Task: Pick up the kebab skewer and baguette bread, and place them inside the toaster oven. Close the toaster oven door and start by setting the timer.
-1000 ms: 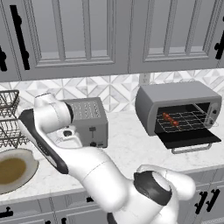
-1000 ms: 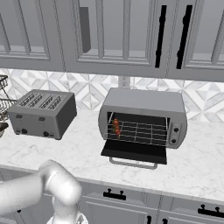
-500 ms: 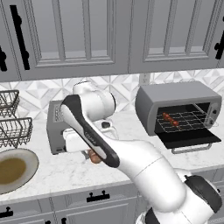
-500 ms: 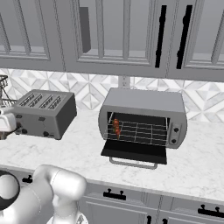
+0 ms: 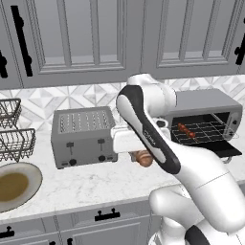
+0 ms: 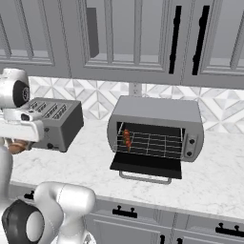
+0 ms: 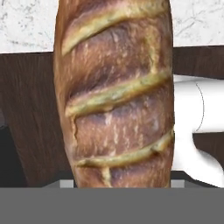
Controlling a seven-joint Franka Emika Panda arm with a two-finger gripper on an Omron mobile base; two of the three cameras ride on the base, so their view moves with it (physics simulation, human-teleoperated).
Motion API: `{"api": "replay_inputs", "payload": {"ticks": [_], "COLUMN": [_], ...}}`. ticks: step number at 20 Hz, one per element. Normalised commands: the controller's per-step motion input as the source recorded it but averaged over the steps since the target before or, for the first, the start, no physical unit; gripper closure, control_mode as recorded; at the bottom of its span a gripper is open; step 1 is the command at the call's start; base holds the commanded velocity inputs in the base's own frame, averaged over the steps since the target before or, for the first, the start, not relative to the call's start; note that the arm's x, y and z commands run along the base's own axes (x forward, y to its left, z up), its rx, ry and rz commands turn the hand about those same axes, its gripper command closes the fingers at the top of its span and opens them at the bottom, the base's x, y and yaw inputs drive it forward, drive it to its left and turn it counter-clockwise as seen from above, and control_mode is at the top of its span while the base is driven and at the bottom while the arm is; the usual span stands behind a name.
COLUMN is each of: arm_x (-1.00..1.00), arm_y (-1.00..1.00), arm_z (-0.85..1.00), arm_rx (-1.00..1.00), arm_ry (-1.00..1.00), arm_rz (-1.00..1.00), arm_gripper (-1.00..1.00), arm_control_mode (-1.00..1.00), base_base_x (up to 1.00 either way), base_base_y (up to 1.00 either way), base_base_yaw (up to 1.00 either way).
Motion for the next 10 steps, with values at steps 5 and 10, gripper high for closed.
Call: {"api": "replay_inputs", "payload": {"ticks": [5, 10], "arm_x": [-0.06, -0.19], "arm_y": [-1.0, -1.0], "arm_z": [0.29, 0.07], "arm_rx": [0.03, 0.01], "arm_ry": [0.0, 0.0], "arm_rz": [0.03, 0.13], "arm_gripper": [1.0, 1.0], "arm_control_mode": [-1.0, -1.0], "base_base_x": [0.0, 0.0], "base_base_y": [0.0, 0.0], "base_base_yaw": [0.0, 0.0]}}
